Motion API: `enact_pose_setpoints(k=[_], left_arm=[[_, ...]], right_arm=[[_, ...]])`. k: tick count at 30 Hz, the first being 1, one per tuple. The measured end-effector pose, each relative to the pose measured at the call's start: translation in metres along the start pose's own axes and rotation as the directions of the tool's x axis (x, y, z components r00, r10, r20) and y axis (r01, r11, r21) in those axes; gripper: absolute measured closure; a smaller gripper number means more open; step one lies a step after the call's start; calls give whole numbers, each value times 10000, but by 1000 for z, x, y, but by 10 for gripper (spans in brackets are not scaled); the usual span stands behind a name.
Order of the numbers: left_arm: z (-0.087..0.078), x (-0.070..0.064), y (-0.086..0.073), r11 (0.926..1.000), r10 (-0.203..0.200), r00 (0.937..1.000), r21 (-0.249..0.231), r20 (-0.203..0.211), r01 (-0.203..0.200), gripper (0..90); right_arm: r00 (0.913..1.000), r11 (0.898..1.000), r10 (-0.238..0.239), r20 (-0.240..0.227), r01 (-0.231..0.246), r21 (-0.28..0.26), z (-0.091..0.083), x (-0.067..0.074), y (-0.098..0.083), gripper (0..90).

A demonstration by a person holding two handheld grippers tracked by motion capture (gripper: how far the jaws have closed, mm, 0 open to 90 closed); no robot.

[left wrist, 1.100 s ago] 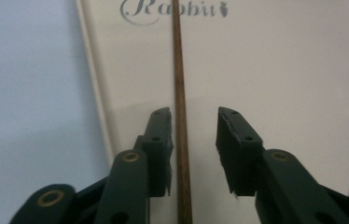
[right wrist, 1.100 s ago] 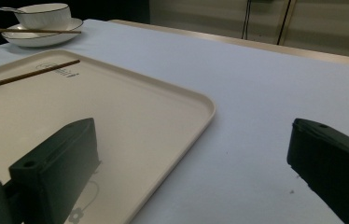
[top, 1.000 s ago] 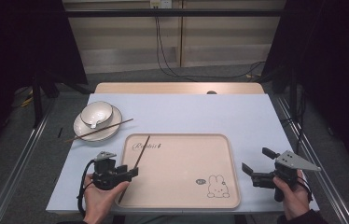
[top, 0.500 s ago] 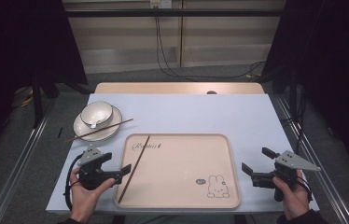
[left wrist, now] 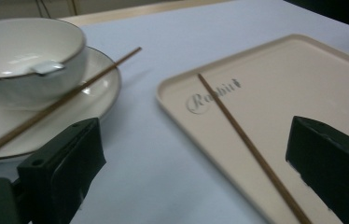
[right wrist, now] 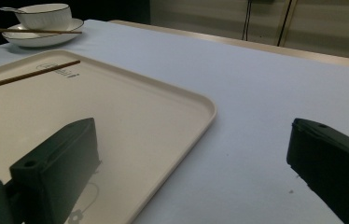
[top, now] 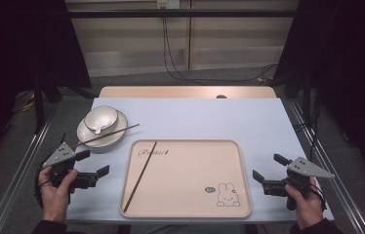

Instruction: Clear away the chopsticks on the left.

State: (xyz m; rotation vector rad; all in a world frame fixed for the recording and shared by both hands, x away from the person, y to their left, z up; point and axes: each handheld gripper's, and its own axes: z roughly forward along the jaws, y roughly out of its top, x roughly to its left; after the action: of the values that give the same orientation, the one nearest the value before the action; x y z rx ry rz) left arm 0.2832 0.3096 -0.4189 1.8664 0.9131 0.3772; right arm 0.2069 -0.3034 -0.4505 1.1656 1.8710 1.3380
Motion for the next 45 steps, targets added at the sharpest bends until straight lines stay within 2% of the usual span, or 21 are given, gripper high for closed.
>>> enact_pose_setpoints(k=[2,5,7,10,11,13,14,16,18,19,20,23,24,26,29,30,32,35,42,44,45], left_arm=[[-3,9,1,9999,27,10000,-130,-33,-28,42],[-6,20,3,9991,-144,9992,-397,376,159,44],[-6,24,6,9994,22,10000,-334,-59,-24,44],[-6,35,11,9995,328,9992,-38,234,-327,44],[-6,41,14,9992,378,9986,-119,375,-374,45],[-5,51,17,9997,230,9963,-89,825,-223,50],[-4,56,18,9995,314,9959,-5,846,-315,50],[-1,65,20,9989,417,9964,200,742,-433,50],[3,73,21,9993,320,9973,165,654,-331,53],[5,77,21,9984,493,9959,240,762,-513,62],[7,79,21,9979,573,9963,267,638,-591,63],[15,88,24,9954,573,9973,736,464,-606,63],[18,91,24,9942,633,9964,837,556,-678,65],[22,95,23,9865,1206,9920,1070,367,-1239,72],[27,104,21,9853,1174,9930,1238,112,-1179,94],[28,106,20,9838,1337,9910,1211,-64,-1319,128],[32,109,19,9801,1390,9902,1418,108,-1391,148],[36,115,20,9725,1433,9892,1809,312,-1466,326],[48,129,22,9641,1340,9896,2242,529,-1425,365],[51,130,22,9635,1404,9881,2212,633,-1511,443],[52,130,22,9611,1603,9849,2169,650,-1708,504]], right_arm=[[10000,10000,10,-5,-10,9,0,0,0,18],[10000,10000,-32,-39,32,15,0,0,0,18],[10000,10000,-19,-50,19,23,0,0,0,18],[10000,10000,-25,-40,26,24,0,0,0,18],[10000,10000,-9,-33,10,29,1,0,0,18],[10000,10000,-7,-11,7,29,1,0,0,18],[10000,10000,-12,-14,12,33,1,0,0,18],[10000,10000,-28,-39,28,26,1,0,0,18],[10000,10000,-4,-3,4,28,1,0,0,18],[10000,10000,-8,-20,8,29,1,0,0,18],[10000,10000,-6,-22,6,34,1,0,0,18],[10000,10000,-2,-18,2,36,1,0,0,18],[10000,10000,-4,-16,4,40,1,0,0,18],[10000,10000,-9,5,9,43,1,0,0,18],[10000,10000,-3,6,3,41,1,0,0,18],[10000,10000,-2,-3,2,42,1,0,0,18],[10000,10000,3,5,-3,52,1,0,0,18],[10000,10000,25,44,-25,86,1,0,-1,18],[10000,10000,20,43,-20,74,0,0,-1,18],[10000,10000,35,43,-36,73,0,0,-1,18],[10000,10000,28,43,-29,79,0,0,-1,18]])
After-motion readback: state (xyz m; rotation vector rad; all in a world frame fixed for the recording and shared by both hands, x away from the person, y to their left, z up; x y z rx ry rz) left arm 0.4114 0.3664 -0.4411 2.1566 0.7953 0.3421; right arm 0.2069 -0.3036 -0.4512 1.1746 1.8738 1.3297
